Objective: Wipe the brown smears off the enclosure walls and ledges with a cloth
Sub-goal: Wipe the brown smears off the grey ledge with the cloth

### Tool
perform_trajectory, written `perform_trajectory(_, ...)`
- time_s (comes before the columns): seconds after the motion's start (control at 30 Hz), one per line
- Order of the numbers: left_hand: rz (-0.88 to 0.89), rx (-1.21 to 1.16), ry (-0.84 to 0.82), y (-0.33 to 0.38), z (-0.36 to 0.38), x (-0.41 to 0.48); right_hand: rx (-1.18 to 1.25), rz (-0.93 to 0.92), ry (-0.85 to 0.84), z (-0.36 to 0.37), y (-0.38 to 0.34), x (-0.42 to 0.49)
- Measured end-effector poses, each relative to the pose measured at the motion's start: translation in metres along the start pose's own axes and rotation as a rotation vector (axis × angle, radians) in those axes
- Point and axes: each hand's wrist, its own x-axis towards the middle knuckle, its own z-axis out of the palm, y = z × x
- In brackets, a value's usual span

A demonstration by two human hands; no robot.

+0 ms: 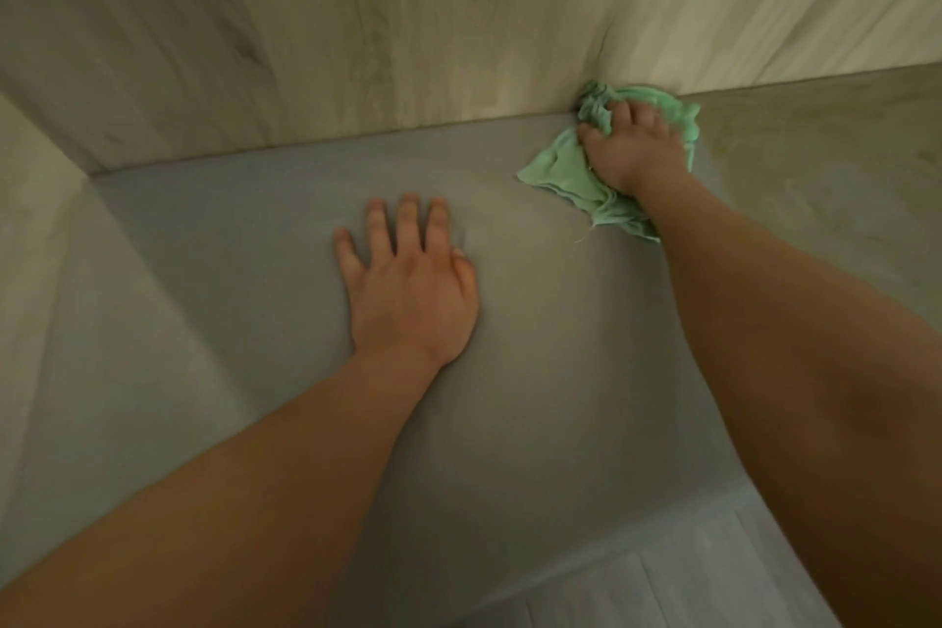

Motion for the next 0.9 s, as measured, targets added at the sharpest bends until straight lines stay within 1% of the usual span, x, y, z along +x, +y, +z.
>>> perform_trajectory(0.2,-0.009,-0.052,-0.05,-0.003,-0.005,0.002,-0.044,-0.265,-0.051,0.016,-0.023,-0.049)
perform_trajectory(0.33,-0.027,-0.172,-0.068,-0.008,-0.008,0.005,-0.051,-0.387,-0.071,0.02,-0.034,-0.109)
perform_trajectory(0.4,-0.056,-0.251,-0.075,-0.011,-0.01,0.008,-0.059,-0.461,-0.085,0.023,-0.04,-0.156)
perform_trajectory(0.5,-0.045,-0.347,-0.127,-0.017,-0.02,0.011,-0.008,-0.676,-0.046,0.029,-0.034,-0.233)
perform_trajectory(0.57,0.01,-0.311,-0.191,-0.021,-0.026,0.012,-0.017,-0.82,-0.059,0.031,-0.017,-0.261)
perform_trajectory(0.6,0.033,-0.28,-0.213,-0.023,-0.027,0.011,-0.03,-0.857,-0.082,0.029,-0.009,-0.268)
perform_trajectory(0.67,0.058,-0.244,-0.233,-0.024,-0.028,0.01,-0.046,-0.865,-0.114,0.022,0.002,-0.267)
perform_trajectory(0.73,0.055,-0.246,-0.235,-0.025,-0.027,0.011,-0.057,-0.795,-0.079,0.02,0.004,-0.25)
perform_trajectory(0.8,0.064,-0.232,-0.221,-0.025,-0.026,0.01,-0.066,-0.628,-0.061,0.018,0.007,-0.218)
perform_trajectory(0.9,0.059,-0.242,-0.181,-0.023,-0.023,0.005,-0.083,-0.34,-0.102,0.011,0.012,-0.157)
